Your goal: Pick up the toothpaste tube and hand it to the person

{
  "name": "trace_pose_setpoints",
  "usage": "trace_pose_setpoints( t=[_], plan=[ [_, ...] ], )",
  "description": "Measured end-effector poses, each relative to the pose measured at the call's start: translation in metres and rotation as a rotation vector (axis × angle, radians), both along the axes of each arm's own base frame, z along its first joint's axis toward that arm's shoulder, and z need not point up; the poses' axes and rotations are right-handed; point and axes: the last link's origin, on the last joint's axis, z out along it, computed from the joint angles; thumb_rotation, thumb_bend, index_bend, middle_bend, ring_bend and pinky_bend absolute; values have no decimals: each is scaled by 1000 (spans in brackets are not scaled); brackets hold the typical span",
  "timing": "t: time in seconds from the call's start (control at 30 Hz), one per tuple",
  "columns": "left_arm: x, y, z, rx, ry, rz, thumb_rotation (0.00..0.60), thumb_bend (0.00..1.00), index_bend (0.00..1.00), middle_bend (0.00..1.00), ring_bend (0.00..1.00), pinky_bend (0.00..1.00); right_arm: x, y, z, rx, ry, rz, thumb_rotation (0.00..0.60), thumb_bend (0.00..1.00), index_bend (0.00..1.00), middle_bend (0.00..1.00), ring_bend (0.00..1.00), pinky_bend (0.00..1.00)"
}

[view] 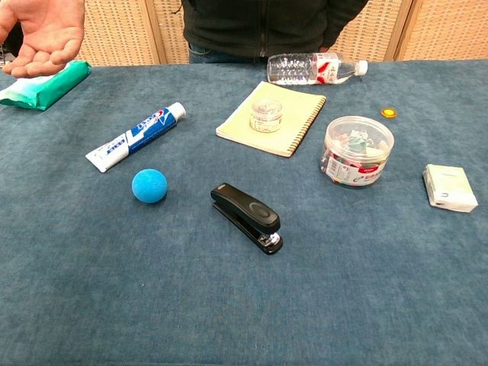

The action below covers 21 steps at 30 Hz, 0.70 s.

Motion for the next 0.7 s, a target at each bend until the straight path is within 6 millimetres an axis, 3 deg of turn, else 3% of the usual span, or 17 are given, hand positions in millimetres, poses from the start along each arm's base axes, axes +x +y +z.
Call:
trace_pose_setpoints(
  t=[0.43,0.7],
  plan=[
    [-3,4,-5,-40,-32,17,600,0,0,0,0,0,3,2,1,2,-13,7,600,0,43,0,0,0],
    [-15,29,-30,-165,-224,92,600,0,0,0,0,0,-1,-1,0,14,-25,-13,600,0,43,0,0,0]
  ],
)
